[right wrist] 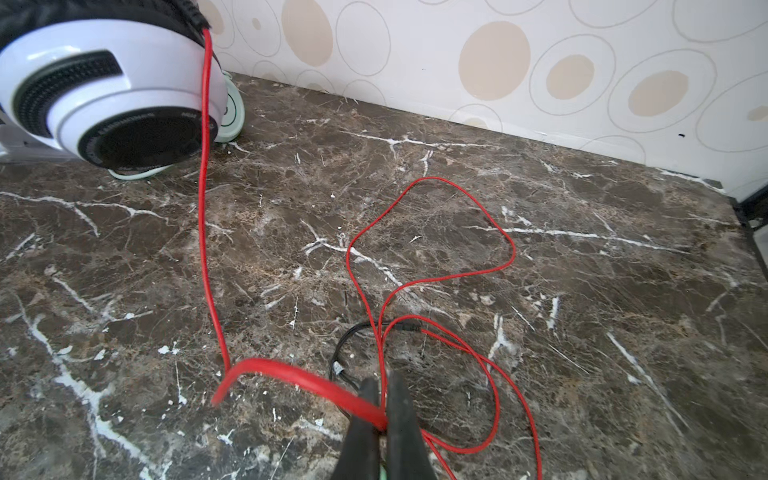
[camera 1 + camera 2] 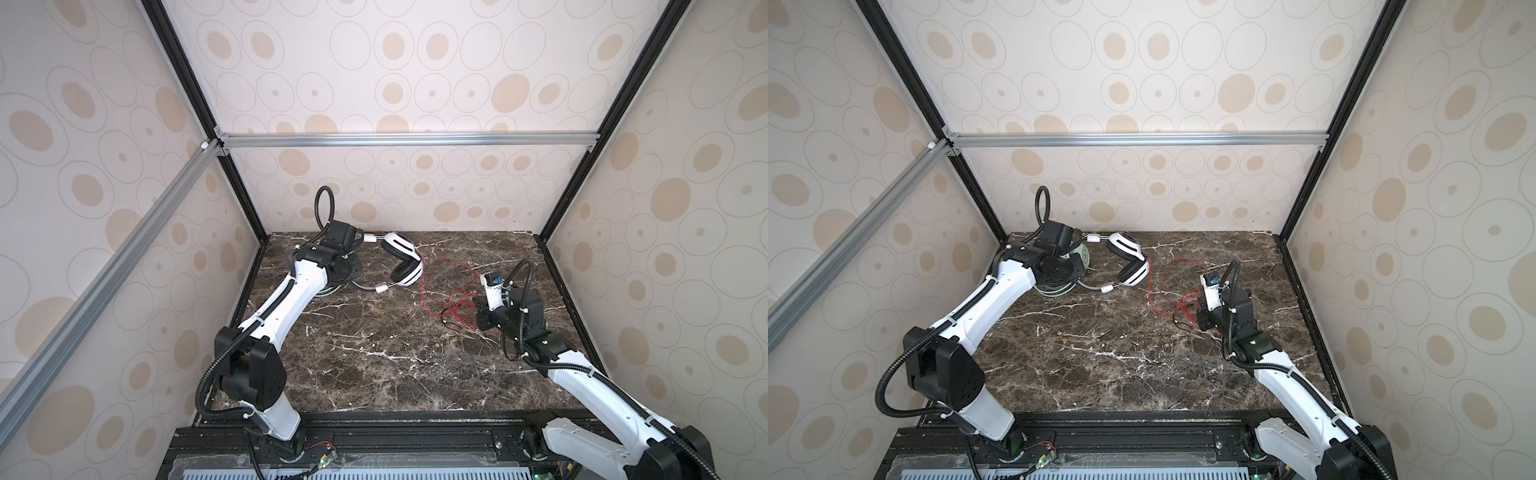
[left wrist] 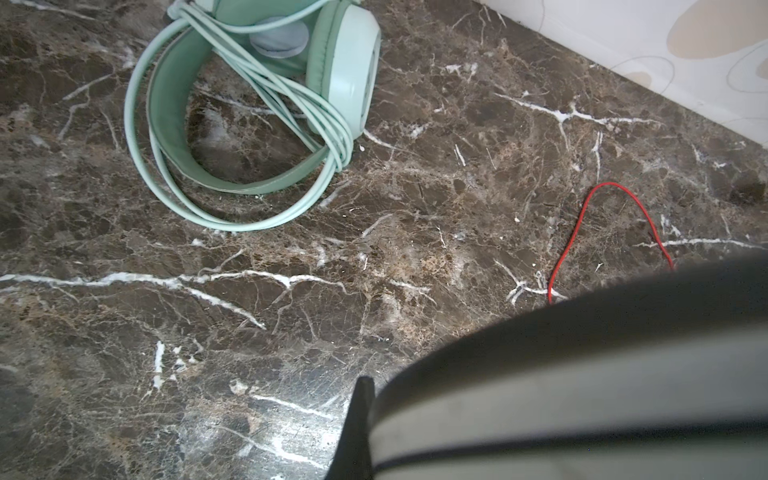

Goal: Wrap the headphones

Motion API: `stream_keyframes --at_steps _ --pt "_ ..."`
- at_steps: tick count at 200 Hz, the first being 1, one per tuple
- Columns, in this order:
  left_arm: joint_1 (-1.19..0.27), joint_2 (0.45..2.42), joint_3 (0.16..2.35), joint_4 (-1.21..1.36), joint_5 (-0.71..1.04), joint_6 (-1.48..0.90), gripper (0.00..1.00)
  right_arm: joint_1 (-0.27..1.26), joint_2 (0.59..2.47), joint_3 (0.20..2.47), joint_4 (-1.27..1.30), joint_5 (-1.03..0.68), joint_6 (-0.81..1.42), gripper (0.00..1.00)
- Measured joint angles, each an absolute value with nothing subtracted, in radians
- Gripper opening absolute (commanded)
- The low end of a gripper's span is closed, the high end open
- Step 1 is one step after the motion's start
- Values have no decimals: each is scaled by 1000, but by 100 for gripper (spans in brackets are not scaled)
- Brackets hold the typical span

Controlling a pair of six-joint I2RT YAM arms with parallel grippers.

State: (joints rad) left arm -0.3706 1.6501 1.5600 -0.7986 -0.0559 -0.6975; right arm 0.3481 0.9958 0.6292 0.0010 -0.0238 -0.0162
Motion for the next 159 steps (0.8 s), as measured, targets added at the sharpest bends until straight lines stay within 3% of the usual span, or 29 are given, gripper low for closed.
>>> stream_keyframes --at_steps 49,104,159 --pt "-411 1746 1576 -783 -80 -672 0 349 911 664 -83 -34 -6 0" --pt "-419 1821 1583 -796 -54 -661 0 354 919 715 -122 -157 50 0" --pt "-423 1821 1590 -794 -42 -661 0 425 978 793 -155 -160 63 0"
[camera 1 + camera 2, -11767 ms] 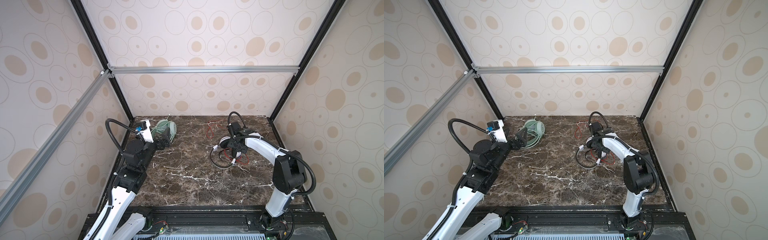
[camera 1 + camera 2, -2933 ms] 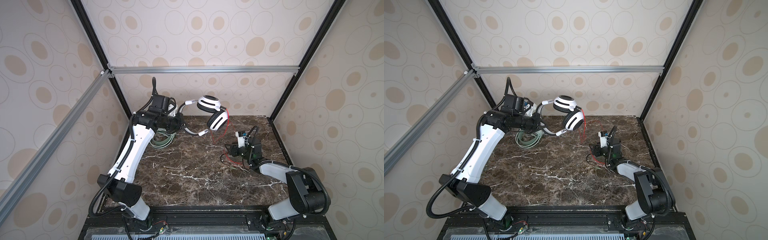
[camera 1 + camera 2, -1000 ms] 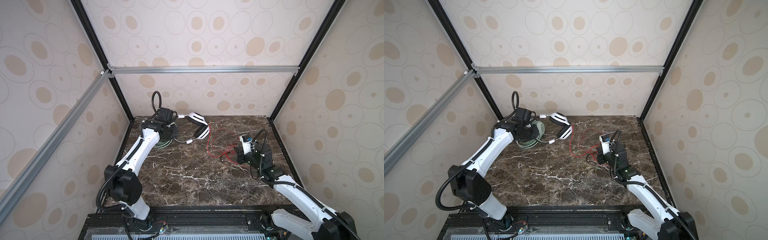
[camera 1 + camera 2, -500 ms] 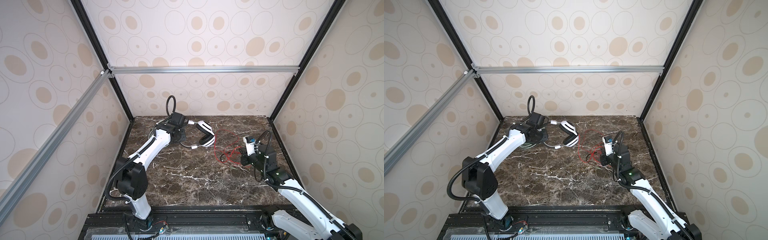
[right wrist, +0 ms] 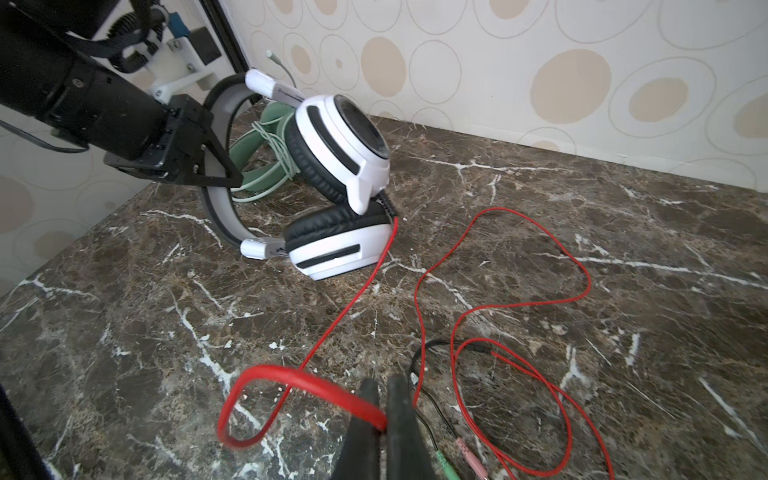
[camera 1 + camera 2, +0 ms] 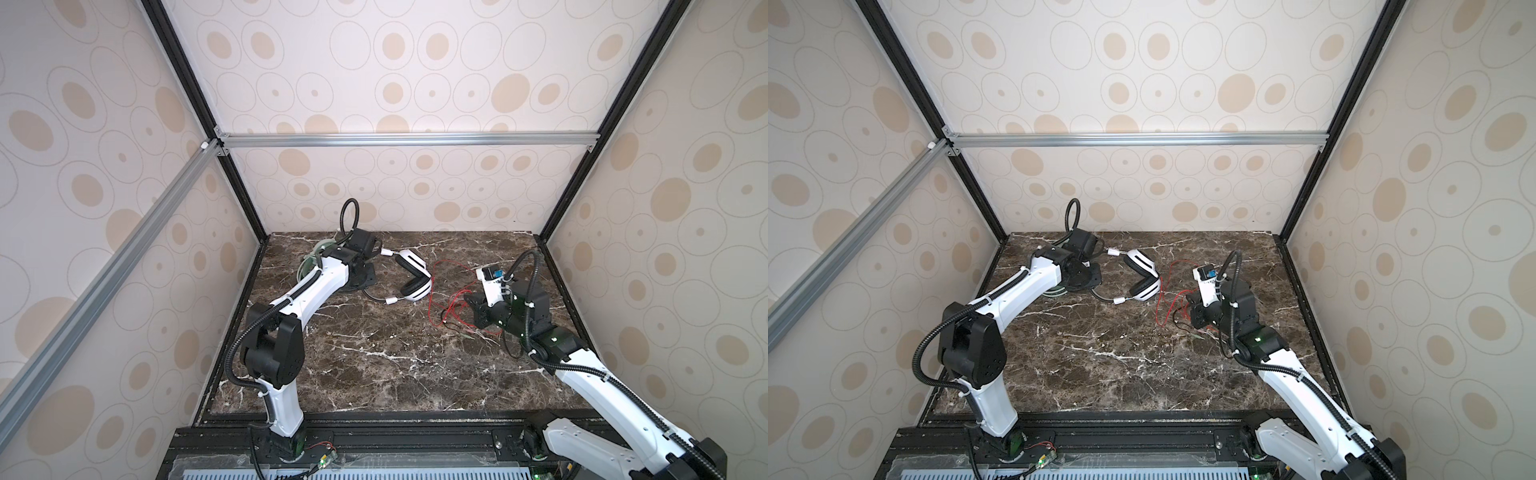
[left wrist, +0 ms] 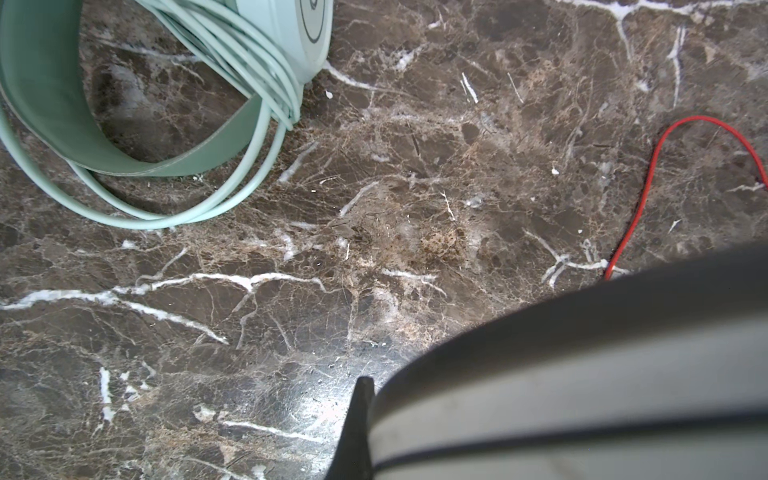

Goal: Wrap the headphones

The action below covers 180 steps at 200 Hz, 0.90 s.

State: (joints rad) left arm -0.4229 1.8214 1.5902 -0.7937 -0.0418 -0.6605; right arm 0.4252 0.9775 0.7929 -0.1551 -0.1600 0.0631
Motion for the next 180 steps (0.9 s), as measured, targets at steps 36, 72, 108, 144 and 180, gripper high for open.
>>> stream_keyframes --at_steps 36,72,108,144,180 --pt "-423 1821 1590 -794 -23 -661 0 490 1055 939 -195 -148 35 0" --pt "-424 1821 1590 -794 -16 -661 0 521 1109 1060 -208 -134 15 0" --pt "-424 1819 1590 -794 1 -660 0 547 1191 1193 -228 -130 -2 0" --pt "-424 1813 1590 -793 18 -661 0 553 1271 1315 -262 -119 -17 0" --pt "-427 1812 1590 -793 23 -661 0 555 1366 1457 -313 -94 -36 0"
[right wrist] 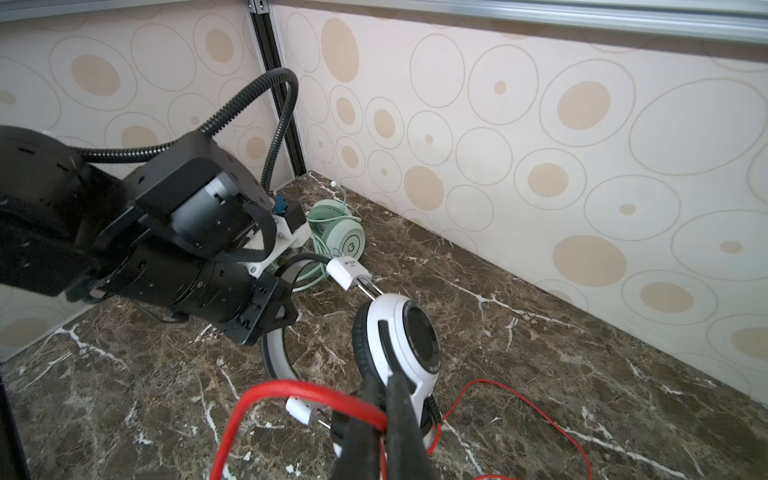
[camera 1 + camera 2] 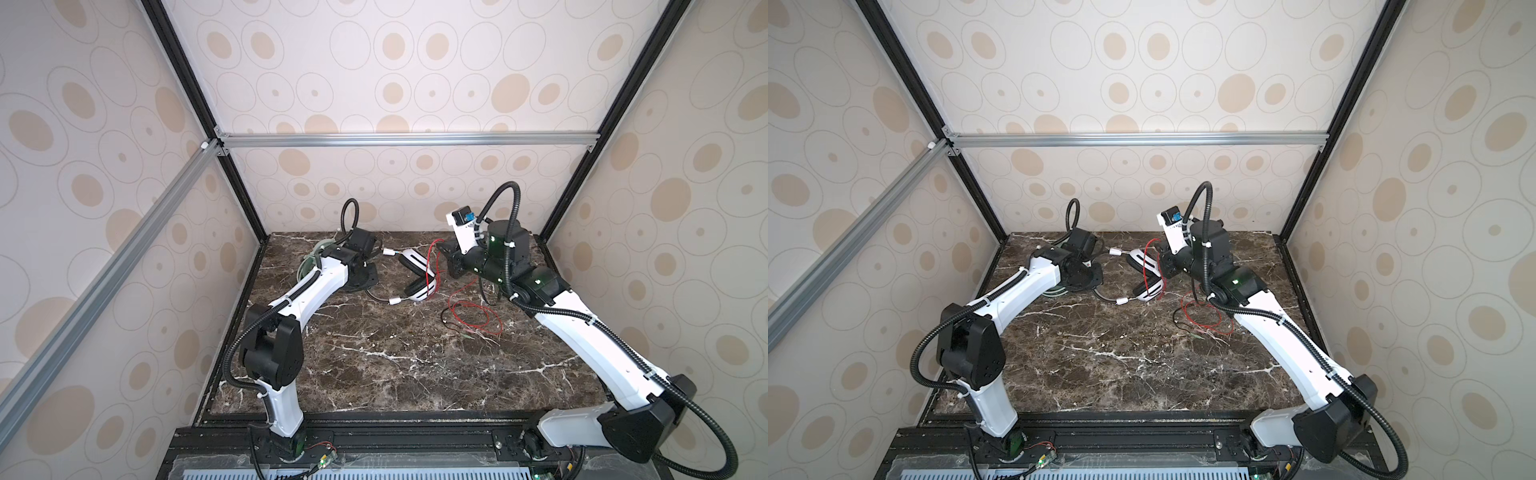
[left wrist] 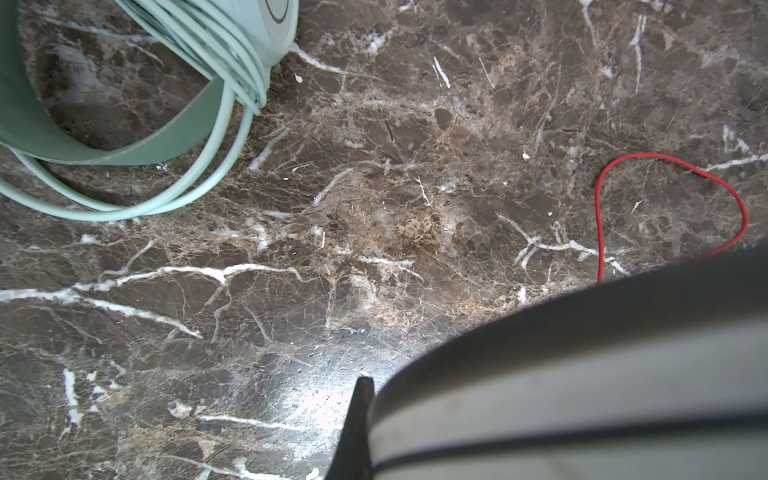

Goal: Wrap the headphones

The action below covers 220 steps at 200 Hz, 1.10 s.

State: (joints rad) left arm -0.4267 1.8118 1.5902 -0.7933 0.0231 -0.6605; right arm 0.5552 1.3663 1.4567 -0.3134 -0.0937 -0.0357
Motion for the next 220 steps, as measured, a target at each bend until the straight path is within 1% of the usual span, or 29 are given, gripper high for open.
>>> stream_keyframes --at_steps 53,77,127,179,220 --pt "-431 1805 1586 -788 51 -658 0 555 1514 1650 -450 37 -50 0" --pt "-434 1802 1586 -783 81 -656 0 555 1570 1678 -501 82 -49 0" --pt "-439 1776 1568 -770 120 -653 0 552 1632 1724 -574 132 -49 0" --pt "-477 1756 1562 -741 178 -627 0 513 1744 1952 -657 164 -55 1" --pt "-536 1755 1562 -732 210 -605 0 486 1774 2086 -723 183 -64 2"
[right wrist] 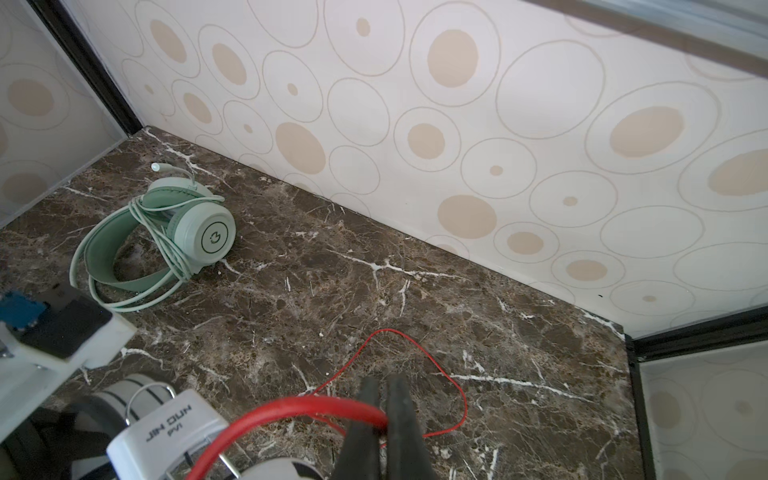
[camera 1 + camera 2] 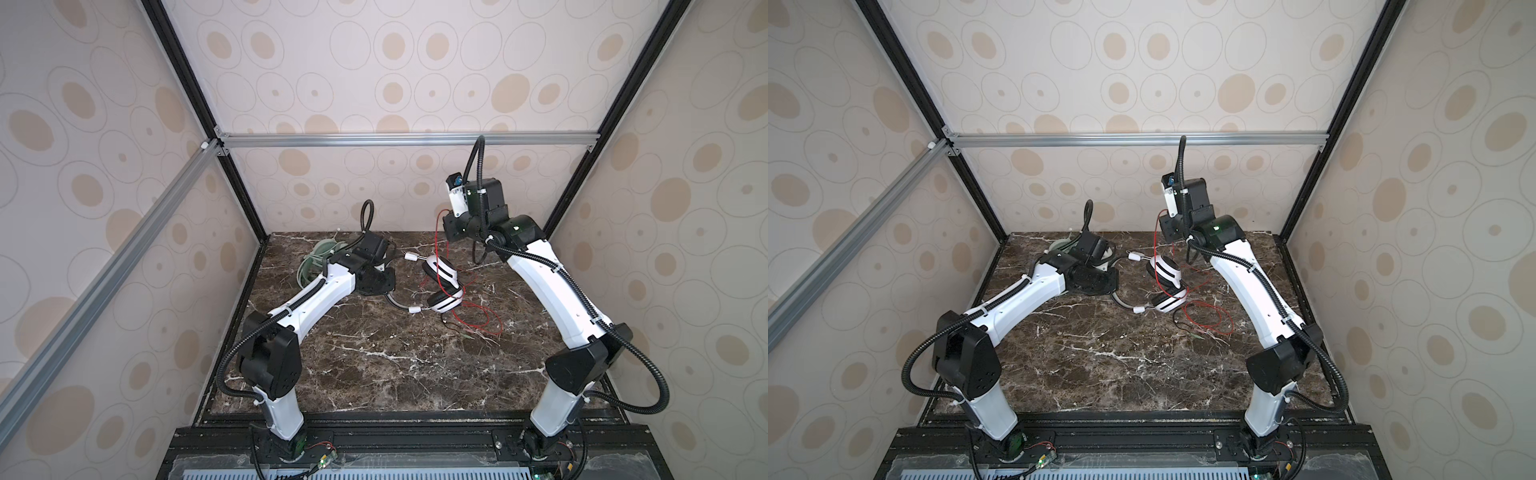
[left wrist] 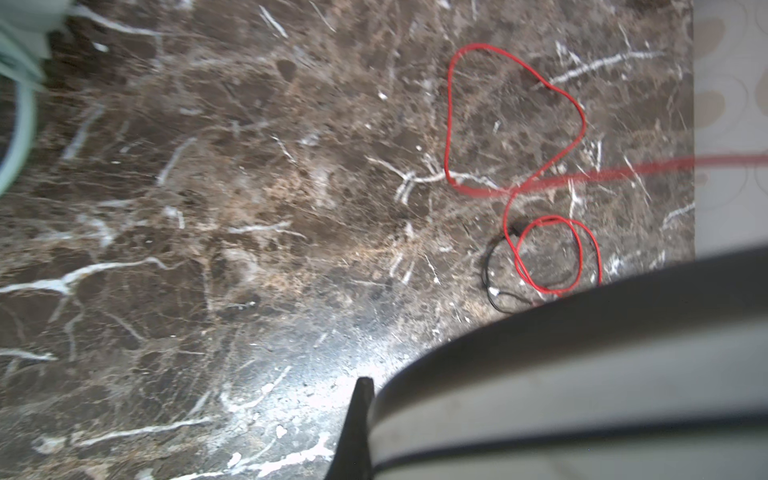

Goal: Wrap the headphones

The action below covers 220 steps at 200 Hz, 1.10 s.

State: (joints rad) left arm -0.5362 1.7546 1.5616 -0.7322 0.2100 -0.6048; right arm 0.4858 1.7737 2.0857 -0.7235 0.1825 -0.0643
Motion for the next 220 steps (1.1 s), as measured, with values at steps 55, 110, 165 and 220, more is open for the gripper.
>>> stream_keyframes --at_steps 55,110,165,220 --pt "-586 1755 1560 -714 276 -585 0 463 1834 2219 -788 176 -69 4" --pt "-601 1755 1555 -701 331 -577 0 385 1876 2088 -817 95 -32 5" --pt "-602 1754 1546 -688 346 -575 0 357 1876 1871 -759 7 19 6" --pt "-602 1752 1541 -687 354 -575 0 320 1876 1767 -680 -83 62 10"
